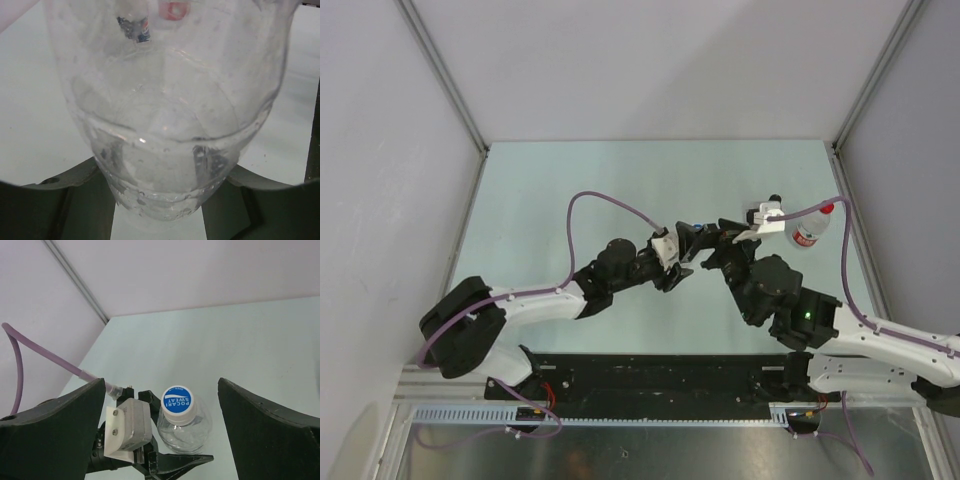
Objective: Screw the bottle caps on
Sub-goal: Screw the bottle cap onto the plastic bottle, then place the plastic bottle at the center of the board.
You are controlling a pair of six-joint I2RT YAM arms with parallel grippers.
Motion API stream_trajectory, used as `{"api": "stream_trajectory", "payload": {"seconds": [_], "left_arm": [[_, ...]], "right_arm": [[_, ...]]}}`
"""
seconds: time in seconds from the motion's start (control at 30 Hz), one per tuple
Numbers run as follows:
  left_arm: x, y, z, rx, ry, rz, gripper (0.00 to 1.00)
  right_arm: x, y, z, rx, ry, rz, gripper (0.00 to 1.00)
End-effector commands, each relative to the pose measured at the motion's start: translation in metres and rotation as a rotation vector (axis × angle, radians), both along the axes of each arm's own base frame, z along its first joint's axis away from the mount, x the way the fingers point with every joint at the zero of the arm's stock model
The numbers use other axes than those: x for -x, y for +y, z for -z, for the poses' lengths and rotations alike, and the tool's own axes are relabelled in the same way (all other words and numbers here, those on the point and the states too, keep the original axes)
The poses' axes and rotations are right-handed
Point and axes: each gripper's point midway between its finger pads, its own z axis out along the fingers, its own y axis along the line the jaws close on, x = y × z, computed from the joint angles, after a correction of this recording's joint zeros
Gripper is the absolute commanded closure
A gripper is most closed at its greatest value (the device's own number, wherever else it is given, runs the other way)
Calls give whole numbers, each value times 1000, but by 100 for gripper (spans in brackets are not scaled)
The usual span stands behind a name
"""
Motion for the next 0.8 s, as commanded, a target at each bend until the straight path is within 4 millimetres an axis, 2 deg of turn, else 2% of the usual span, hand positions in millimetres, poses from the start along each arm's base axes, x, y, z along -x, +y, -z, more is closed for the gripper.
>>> {"api": "stream_trajectory", "payload": {"seconds": [0.0, 0.17, 0.4, 0.5, 0.6, 0.67, 0.7, 0.73, 0.77], "left_arm": [[4, -5, -26, 67, -54, 35, 57], [2, -4, -27, 63, -68, 24, 57], [9, -7, -32, 79, -62, 60, 57], [10, -8, -34, 83, -65, 69, 57], [13, -8, -34, 82, -67, 84, 55], [12, -8, -36, 84, -74, 75, 47], [10, -7, -38, 87, -79, 67, 40], [9, -7, -41, 93, -80, 60, 31], [8, -7, -45, 102, -81, 55, 16]], "right_arm": [[-1, -8, 8, 31, 22, 34, 2], [1, -6, 29, 70, 79, 20, 6], [-7, -5, 40, 52, 123, 20, 18], [-11, -4, 43, 44, 137, 17, 25], [-14, 0, 44, 44, 140, -5, 39], [-14, 3, 43, 38, 139, -18, 53], [-14, 3, 42, 37, 136, -19, 61], [-15, 2, 42, 43, 132, -18, 67], [-16, 1, 42, 55, 128, -12, 71]]}}
